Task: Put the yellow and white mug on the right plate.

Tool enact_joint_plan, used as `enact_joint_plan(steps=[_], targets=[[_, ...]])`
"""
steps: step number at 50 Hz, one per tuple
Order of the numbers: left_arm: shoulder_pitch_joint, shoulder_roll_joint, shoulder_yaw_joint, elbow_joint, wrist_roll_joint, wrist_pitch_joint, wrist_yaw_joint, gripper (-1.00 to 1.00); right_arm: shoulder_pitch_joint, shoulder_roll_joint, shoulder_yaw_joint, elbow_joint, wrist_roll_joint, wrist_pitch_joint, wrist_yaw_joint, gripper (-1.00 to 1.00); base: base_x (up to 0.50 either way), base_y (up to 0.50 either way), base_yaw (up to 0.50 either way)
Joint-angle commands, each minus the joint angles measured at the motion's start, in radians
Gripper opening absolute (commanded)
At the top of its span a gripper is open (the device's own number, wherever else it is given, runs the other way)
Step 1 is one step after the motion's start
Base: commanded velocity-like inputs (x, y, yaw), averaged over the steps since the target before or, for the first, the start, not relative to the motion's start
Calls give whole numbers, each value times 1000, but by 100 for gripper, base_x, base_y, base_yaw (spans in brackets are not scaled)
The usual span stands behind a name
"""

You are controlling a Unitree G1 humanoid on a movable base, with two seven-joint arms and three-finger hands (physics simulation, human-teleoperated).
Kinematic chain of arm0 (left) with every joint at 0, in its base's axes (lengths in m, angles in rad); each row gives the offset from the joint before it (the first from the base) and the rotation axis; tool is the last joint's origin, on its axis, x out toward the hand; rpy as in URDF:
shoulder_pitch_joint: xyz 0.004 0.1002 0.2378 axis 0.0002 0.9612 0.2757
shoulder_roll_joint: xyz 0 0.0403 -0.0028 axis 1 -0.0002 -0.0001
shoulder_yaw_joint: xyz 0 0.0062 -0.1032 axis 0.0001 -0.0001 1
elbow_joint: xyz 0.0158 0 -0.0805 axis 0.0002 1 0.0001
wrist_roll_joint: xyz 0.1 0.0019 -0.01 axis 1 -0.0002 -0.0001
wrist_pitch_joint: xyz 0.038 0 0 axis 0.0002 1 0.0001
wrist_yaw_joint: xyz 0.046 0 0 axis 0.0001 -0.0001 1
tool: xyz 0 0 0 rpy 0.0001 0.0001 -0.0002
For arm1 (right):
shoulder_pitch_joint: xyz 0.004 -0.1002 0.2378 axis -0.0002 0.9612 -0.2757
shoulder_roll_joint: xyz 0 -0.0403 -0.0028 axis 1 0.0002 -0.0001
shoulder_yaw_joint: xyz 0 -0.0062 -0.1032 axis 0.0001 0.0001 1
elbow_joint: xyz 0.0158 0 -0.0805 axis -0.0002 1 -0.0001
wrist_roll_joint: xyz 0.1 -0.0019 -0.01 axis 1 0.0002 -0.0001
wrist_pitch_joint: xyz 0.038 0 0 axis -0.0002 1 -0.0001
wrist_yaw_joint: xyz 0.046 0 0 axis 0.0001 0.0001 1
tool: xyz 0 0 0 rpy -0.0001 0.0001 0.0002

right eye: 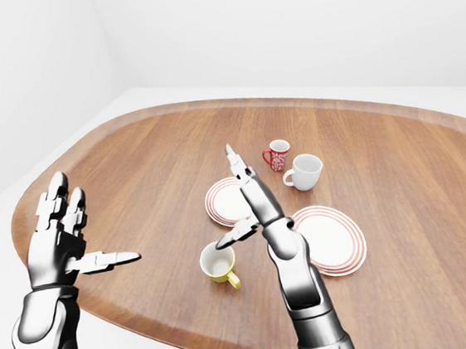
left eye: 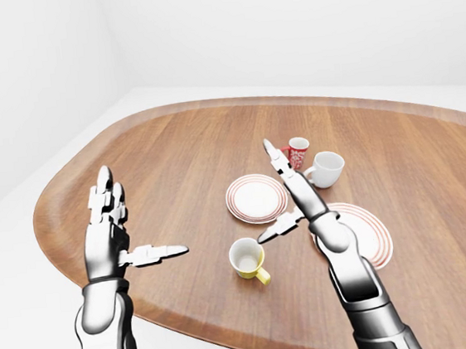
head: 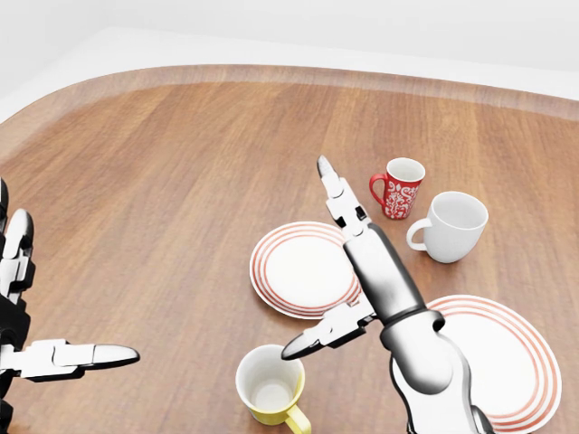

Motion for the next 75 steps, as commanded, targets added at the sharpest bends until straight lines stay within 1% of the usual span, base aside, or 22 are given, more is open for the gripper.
enact_joint_plan(steps=[1,17,29,40,54,58,62,66,70,73,75], targets=[[0,1,8,-8,-4,0,-3,100,-27,5,19,90,-102,0,-38,100,0,0,0],[-3,3,10,-1,-6,0,-2,100,-22,20,31,148,-182,0,-73,100,0,0,0],[0,0,1,3,-2,0,-1,100,-24,33,44,172,-214,0,-76,100,0,0,0],[-2,2,8,-3,-6,0,-2,100,-22,38,55,216,-245,0,-94,100,0,0,0],[-4,4,11,-8,-7,0,-2,100,-52,50,61,348,-255,0,-136,100,0,0,0],[-8,7,16,8,-9,0,-3,100,-57,59,69,371,-261,0,-144,100,0,0,0],[-32,26,35,81,-16,0,8,100,-53,65,75,374,-266,0,-143,100,0,0,0],[-28,33,52,43,-29,0,8,100,-57,66,76,395,-269,0,-150,100,0,0,0],[-30,35,60,43,-32,0,9,100,-46,71,84,386,-276,0,-149,100,0,0,0],[-30,34,59,45,-32,0,10,100,-39,74,92,395,-283,-9,-156,100,0,0,0],[-29,34,59,42,-33,0,9,100,-33,75,98,408,-289,-23,-166,100,0,0,0]])
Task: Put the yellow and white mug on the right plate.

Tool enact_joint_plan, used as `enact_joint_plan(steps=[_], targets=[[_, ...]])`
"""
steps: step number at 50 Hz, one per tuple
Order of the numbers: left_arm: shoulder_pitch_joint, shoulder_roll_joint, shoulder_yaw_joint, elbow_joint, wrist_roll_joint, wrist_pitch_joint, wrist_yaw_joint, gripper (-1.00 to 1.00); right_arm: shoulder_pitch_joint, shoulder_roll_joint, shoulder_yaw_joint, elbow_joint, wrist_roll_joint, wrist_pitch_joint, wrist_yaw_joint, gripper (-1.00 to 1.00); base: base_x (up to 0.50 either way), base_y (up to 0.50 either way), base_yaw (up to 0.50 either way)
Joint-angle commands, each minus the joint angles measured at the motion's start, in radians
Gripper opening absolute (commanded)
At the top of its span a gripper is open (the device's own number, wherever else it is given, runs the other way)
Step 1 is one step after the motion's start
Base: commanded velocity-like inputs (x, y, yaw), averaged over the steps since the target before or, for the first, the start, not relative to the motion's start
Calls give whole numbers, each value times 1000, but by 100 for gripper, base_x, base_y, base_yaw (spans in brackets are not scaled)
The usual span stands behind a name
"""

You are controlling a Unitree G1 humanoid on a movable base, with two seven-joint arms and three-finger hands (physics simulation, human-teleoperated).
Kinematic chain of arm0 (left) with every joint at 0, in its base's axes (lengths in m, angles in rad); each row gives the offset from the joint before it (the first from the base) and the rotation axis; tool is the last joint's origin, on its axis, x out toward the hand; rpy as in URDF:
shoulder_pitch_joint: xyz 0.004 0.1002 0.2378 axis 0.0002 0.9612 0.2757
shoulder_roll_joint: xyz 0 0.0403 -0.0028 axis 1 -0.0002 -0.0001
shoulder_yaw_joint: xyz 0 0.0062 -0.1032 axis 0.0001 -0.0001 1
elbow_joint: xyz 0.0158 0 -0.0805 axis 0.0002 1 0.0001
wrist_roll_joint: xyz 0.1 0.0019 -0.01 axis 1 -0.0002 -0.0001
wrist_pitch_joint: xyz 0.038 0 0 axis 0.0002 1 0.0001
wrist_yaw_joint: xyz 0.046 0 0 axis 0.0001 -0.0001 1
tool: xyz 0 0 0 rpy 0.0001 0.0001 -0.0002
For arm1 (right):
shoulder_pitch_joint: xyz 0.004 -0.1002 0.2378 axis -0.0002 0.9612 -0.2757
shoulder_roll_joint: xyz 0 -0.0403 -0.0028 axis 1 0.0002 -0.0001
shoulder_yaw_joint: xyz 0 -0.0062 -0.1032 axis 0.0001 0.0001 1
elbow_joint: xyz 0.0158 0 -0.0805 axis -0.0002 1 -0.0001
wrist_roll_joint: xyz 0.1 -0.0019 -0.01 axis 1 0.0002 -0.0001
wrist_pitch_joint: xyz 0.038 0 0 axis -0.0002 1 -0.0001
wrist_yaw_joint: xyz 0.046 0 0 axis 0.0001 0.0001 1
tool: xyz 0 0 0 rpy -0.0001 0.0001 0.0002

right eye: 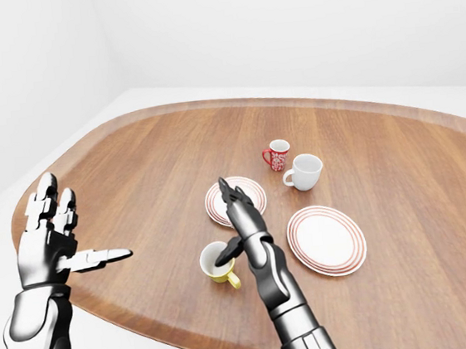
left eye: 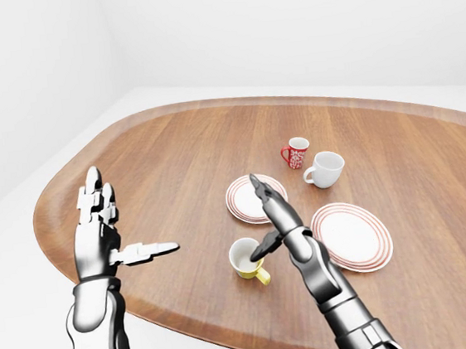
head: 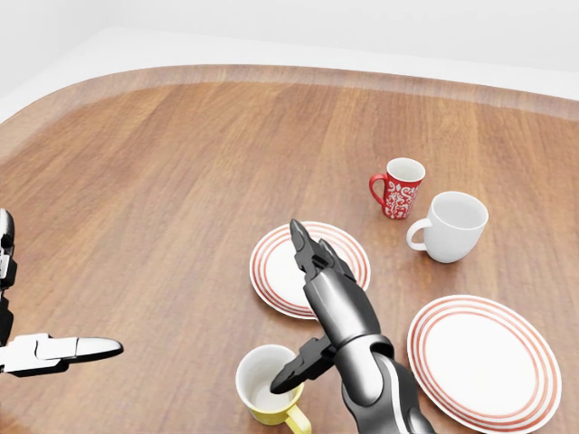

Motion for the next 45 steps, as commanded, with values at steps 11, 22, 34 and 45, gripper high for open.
enact_joint_plan(steps=[11,22,34,45], targets=[[-1,3,11,-13,-10,0,3,100,36,18,32,45,-36,-40,-39,100,0,0,0],[3,0,4,-18,-7,0,-1,100,28,29,41,127,-43,-77,-76,100,0,0,0],[5,-1,6,-18,-6,0,-2,100,19,36,45,214,-48,-121,-115,100,0,0,0],[5,-2,7,-19,-6,0,-3,100,7,43,45,287,-52,-151,-145,100,0,0,0]])
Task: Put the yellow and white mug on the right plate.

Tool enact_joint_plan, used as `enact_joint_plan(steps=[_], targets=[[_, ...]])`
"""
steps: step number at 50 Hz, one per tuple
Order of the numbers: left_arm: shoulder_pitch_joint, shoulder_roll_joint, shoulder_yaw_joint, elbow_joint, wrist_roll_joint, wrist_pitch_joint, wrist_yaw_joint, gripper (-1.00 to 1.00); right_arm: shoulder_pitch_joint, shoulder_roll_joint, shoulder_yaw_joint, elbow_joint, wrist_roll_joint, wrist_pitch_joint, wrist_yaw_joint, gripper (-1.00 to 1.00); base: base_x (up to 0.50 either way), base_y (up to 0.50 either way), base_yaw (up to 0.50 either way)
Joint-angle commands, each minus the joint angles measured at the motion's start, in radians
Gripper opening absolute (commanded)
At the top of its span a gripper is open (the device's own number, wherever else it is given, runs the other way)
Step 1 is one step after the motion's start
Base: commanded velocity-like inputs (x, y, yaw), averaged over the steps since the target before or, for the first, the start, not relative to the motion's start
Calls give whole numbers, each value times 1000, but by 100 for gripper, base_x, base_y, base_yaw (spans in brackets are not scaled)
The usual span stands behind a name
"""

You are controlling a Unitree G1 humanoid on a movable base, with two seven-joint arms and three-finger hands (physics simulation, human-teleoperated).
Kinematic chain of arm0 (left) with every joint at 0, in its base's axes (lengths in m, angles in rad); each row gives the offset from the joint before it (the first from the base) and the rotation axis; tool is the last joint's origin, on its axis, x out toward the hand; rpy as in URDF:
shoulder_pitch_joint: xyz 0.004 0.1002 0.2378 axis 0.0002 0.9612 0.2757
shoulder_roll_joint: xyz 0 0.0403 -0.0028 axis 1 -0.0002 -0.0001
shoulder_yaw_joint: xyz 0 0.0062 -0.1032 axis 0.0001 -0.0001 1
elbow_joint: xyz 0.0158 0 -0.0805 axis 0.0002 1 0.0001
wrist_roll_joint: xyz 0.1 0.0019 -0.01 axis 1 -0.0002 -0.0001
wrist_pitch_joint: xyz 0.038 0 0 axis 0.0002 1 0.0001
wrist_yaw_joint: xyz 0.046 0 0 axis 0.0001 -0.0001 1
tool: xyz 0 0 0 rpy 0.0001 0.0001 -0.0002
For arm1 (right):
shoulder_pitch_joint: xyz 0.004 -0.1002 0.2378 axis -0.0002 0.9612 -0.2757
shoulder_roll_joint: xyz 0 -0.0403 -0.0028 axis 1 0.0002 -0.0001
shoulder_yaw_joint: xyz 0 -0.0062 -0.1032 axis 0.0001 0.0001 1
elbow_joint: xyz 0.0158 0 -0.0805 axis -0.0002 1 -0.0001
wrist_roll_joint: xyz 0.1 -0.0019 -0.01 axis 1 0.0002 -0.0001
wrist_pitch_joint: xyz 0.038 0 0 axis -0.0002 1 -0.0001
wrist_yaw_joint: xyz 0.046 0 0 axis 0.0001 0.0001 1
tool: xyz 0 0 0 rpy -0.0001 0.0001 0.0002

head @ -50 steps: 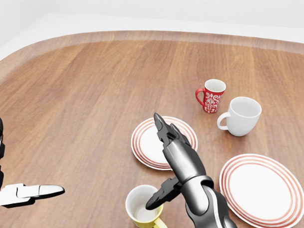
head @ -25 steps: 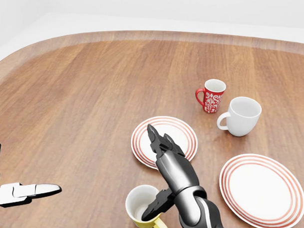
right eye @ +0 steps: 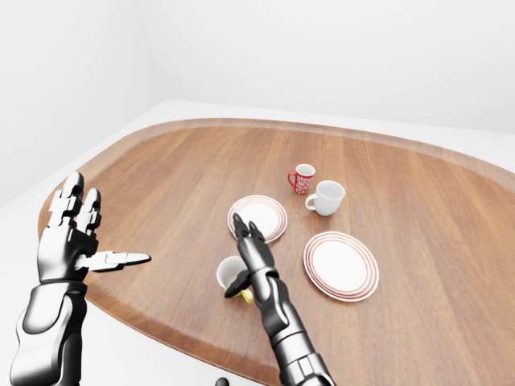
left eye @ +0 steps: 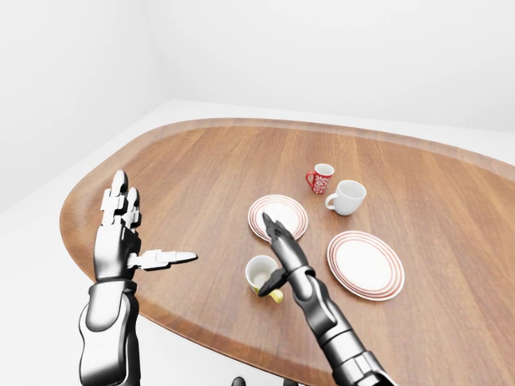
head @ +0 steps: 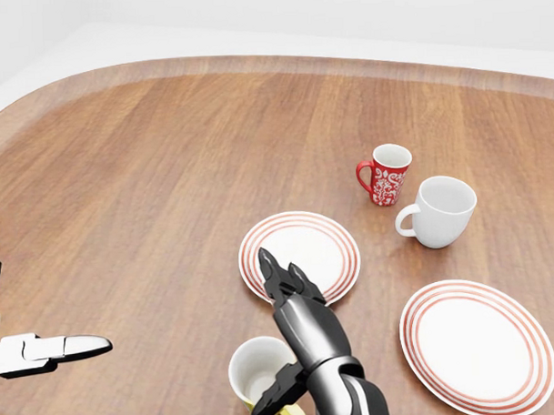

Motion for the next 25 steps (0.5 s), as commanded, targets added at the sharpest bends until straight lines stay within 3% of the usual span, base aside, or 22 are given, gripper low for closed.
enact_joint_plan(steps=[1,6,25], targets=[[2,-1,-1,-2,1,0,-1,100,-16,7,-1,83,-4,-35,-35,100,0,0,0],[2,-2,-1,-3,1,0,-1,100,-22,7,-3,119,-6,-52,-52,100,0,0,0],[3,-2,1,-5,1,0,-4,100,-55,6,-15,237,-19,-53,-97,100,0,0,0]])
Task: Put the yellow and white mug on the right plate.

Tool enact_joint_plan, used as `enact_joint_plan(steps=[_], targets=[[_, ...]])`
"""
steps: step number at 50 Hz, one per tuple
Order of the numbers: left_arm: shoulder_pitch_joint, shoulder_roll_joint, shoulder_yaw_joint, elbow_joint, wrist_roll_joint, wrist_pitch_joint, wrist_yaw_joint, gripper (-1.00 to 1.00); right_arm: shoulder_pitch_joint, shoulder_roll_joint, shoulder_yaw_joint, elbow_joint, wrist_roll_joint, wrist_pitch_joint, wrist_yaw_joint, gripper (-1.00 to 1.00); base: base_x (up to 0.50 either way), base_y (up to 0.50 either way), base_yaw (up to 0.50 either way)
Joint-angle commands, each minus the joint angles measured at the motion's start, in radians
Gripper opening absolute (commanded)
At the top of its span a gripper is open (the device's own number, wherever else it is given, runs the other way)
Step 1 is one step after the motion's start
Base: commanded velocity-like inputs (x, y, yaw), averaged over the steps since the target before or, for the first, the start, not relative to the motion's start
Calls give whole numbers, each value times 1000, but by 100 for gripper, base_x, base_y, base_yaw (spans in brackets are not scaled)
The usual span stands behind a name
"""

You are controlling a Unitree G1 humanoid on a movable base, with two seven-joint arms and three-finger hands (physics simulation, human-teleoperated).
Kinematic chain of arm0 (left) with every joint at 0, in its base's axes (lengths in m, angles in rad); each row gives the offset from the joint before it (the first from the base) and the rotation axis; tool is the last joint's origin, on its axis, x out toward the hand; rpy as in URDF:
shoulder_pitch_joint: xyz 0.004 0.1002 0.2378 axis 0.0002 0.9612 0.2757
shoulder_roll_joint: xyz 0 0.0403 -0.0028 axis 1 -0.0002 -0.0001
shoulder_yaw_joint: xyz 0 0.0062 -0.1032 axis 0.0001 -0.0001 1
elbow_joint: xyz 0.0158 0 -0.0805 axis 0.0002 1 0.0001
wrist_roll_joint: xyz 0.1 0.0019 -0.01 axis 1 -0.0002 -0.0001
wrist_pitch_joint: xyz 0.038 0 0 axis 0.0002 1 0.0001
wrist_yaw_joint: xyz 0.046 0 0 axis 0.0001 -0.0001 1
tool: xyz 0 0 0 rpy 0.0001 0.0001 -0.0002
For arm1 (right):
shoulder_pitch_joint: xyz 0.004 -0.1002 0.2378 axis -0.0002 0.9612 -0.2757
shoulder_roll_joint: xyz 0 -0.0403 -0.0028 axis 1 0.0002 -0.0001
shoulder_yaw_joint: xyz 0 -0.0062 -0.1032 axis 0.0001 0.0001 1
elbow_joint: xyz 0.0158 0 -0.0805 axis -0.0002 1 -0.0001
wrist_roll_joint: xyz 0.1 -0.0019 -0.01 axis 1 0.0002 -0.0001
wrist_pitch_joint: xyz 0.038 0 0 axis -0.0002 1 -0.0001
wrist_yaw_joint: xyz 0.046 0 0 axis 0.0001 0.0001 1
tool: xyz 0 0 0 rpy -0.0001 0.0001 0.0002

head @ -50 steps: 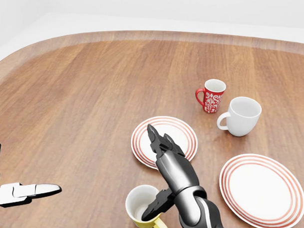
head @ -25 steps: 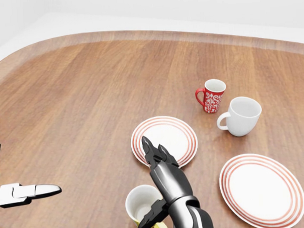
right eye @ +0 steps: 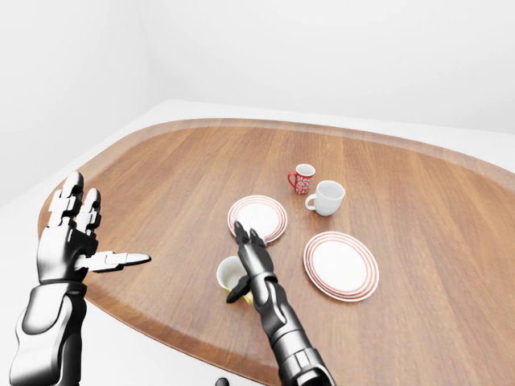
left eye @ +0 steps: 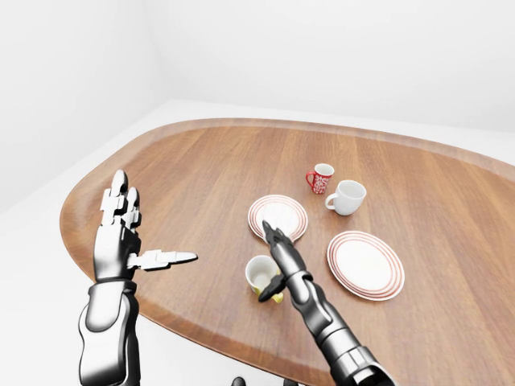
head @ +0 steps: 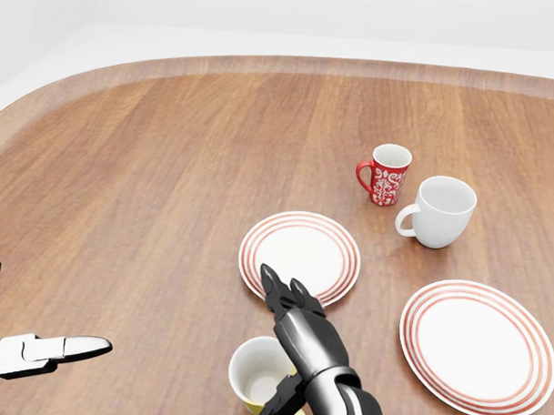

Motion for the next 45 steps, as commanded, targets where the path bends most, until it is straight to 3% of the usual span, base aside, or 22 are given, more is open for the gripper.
enact_joint_plan(steps=[1,45], targets=[[1,0,1,2,0,0,-1,100,-15,0,-5,61,-7,0,-24,100,0,0,0],[5,-6,-10,-4,6,0,-2,100,-82,9,-16,229,-10,0,-71,100,0,0,0]])
